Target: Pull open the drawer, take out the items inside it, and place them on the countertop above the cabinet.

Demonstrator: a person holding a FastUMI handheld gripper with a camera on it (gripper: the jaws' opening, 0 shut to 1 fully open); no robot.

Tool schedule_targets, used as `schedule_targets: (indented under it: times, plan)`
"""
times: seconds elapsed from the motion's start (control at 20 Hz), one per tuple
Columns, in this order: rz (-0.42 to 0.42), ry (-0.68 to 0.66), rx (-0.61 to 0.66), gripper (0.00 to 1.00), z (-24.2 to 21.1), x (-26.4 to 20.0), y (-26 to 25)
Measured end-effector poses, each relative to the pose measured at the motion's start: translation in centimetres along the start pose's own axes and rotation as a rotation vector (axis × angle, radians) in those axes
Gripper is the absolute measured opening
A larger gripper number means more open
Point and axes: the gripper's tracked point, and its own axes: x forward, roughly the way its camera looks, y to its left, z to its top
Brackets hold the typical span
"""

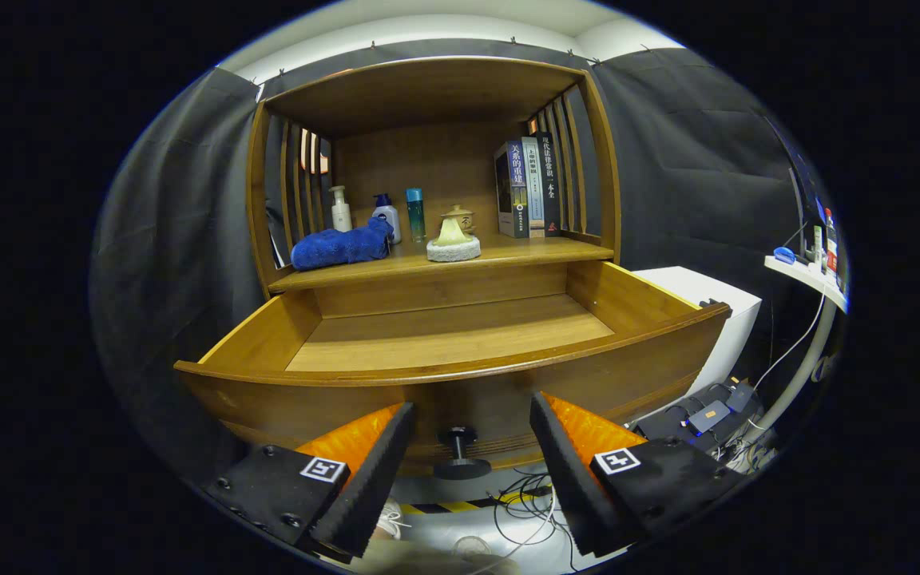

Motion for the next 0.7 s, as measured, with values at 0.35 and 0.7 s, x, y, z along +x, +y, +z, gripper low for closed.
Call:
schedule_targets:
  times: [0.35,0.7]
  plan:
    - [0.005,0.005,0.005,0.97,0.4,1.1,0.1]
    - [0.009,0.016,0.016,0.97,0.8,2.7,0.4]
